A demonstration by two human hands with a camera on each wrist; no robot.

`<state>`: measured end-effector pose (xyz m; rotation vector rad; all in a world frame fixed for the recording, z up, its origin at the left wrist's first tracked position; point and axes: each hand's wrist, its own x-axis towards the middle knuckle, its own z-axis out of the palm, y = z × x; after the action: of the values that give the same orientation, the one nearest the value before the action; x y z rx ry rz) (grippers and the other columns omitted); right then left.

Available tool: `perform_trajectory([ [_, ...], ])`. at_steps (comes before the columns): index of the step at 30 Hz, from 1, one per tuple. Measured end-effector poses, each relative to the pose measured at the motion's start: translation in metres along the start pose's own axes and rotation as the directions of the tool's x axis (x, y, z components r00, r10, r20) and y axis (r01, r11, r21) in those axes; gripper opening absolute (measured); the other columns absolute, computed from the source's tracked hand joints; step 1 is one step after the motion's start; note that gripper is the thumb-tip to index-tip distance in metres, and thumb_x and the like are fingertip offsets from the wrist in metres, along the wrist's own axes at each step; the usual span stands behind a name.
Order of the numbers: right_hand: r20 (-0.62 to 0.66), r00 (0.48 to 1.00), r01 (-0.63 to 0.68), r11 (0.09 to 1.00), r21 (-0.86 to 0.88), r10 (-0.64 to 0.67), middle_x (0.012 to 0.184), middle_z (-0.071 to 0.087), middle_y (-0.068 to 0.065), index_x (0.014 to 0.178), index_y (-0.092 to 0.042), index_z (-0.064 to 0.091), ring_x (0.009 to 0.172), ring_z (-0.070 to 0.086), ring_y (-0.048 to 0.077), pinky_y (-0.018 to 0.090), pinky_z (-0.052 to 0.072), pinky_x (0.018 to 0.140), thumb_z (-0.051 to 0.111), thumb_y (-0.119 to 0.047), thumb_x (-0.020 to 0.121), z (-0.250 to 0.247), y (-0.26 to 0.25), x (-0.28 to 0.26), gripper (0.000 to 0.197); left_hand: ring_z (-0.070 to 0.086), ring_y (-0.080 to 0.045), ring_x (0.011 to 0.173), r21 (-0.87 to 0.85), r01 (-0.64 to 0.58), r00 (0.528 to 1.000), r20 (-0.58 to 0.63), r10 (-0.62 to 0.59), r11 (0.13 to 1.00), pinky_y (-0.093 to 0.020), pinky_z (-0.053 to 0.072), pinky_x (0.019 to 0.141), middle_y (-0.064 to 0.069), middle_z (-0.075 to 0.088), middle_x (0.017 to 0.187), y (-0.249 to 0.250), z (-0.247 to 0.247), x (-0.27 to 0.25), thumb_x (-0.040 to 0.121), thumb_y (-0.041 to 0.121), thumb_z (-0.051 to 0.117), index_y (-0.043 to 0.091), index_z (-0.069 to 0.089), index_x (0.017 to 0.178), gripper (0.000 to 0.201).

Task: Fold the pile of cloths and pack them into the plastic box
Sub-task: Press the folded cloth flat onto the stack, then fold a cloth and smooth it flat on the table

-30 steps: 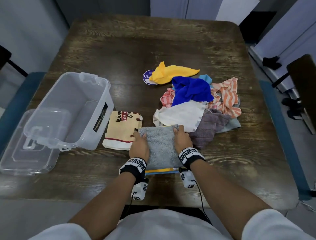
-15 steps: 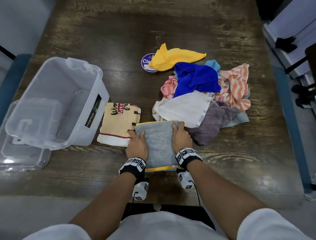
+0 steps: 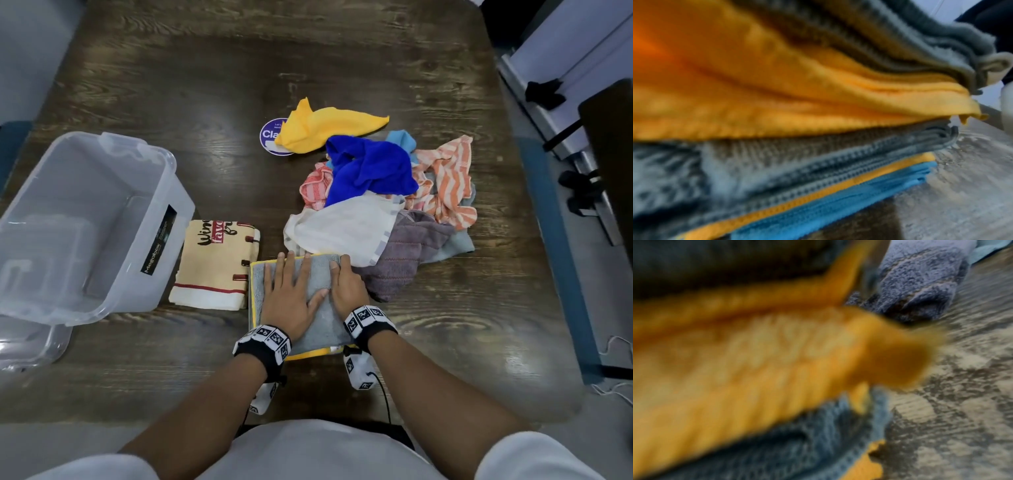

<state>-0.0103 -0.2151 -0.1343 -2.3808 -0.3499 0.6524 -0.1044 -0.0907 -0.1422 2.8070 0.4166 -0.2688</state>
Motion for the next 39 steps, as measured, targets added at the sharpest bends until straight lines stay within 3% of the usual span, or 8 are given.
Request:
perform_trajectory([
  [5,0.056,0.998,0.017,0.999,0.047,-0.020,0.075,0.054,-0.001,0.111,-0.013,0.037,0.076,0.062,0.037,0.042,0.048,0.062,0.025,-0.041,0.109,-0.002,0.010,0.005,0.030,-0.009,-0.028,0.155,0.012,0.010,1.000,-0.013,-0.010,1.000,-0.048,-0.008,0.123,-0.012,0.004,0.168,0.000,0.004,0.004,0.097,0.071,0.014,0.024,0.008,0.161,0.079],
  [10,0.119,0.993,0.021,0.999,-0.046,-0.016,0.085,0.061,0.007,0.106,-0.020,0.041,0.084,0.064,0.036,0.045,0.051,0.071,0.024,-0.049,0.107,-0.015,0.011,0.012,0.034,0.000,-0.030,0.155,0.012,0.019,0.999,-0.034,-0.019,1.000,-0.050,-0.003,0.123,-0.013,0.012,0.167,0.000,0.008,0.004,0.099,0.068,0.021,0.024,0.012,0.160,0.077],
  [15,-0.162,0.984,0.023,0.963,-0.269,-0.069,0.089,0.069,0.016,0.095,-0.014,0.052,0.084,0.066,0.037,0.040,0.049,0.068,0.030,-0.044,0.107,-0.065,0.007,0.057,0.039,0.003,-0.031,0.154,0.023,0.019,0.999,-0.050,-0.018,1.000,-0.052,0.001,0.124,-0.013,0.016,0.165,0.000,0.007,0.006,0.099,0.069,0.021,0.023,0.013,0.160,0.077],
  [19,-0.283,0.944,0.061,0.933,-0.354,-0.169,0.115,0.054,0.014,0.122,-0.012,0.044,0.082,0.063,0.038,0.040,0.046,0.061,0.047,-0.026,0.103,-0.101,-0.017,0.106,0.024,0.005,-0.032,0.154,0.024,0.022,0.998,-0.052,-0.021,0.999,-0.054,0.004,0.124,-0.014,0.018,0.165,-0.001,0.009,0.006,0.098,0.069,0.017,0.022,0.013,0.160,0.078],
  [22,-0.233,0.964,0.015,0.899,-0.438,-0.129,0.148,0.031,0.023,0.152,-0.022,0.025,0.094,0.062,0.038,0.040,0.045,0.062,0.052,-0.010,0.097,-0.114,-0.033,0.136,0.063,0.005,-0.032,0.154,0.009,0.028,0.998,-0.051,-0.028,1.000,-0.054,0.004,0.124,-0.014,0.018,0.165,-0.001,0.009,0.009,0.098,0.069,0.019,0.022,0.013,0.160,0.078],
  [27,-0.054,0.998,-0.048,0.793,-0.607,0.019,0.165,-0.002,0.022,0.159,-0.038,0.011,0.129,0.046,0.044,0.050,0.049,0.086,0.053,-0.001,0.093,-0.119,-0.047,0.162,0.086,0.005,-0.032,0.154,0.000,0.030,0.999,-0.042,-0.030,1.000,-0.053,0.002,0.124,-0.015,0.018,0.165,0.001,0.008,0.007,0.099,0.067,0.025,0.021,0.016,0.160,0.077],
  [34,-0.075,0.997,-0.048,0.719,-0.693,-0.006,0.149,0.034,0.021,0.142,-0.003,0.042,0.124,0.050,0.041,0.050,0.047,0.090,0.056,-0.001,0.095,-0.121,-0.042,0.172,0.049,0.004,-0.032,0.154,0.002,0.023,0.999,-0.048,-0.023,1.000,-0.051,-0.002,0.124,-0.015,0.018,0.165,-0.001,0.009,0.006,0.100,0.066,0.027,0.022,0.015,0.160,0.075],
  [39,-0.169,0.983,-0.048,0.789,-0.612,-0.071,0.141,0.045,0.020,0.140,-0.002,0.041,0.120,0.055,0.039,0.049,0.050,0.085,0.053,0.000,0.096,-0.131,-0.044,0.168,0.046,0.005,-0.032,0.154,0.019,0.025,0.998,-0.050,-0.024,1.000,-0.051,-0.001,0.124,-0.015,0.019,0.165,-0.001,0.008,0.006,0.100,0.066,0.026,0.022,0.017,0.160,0.075],
])
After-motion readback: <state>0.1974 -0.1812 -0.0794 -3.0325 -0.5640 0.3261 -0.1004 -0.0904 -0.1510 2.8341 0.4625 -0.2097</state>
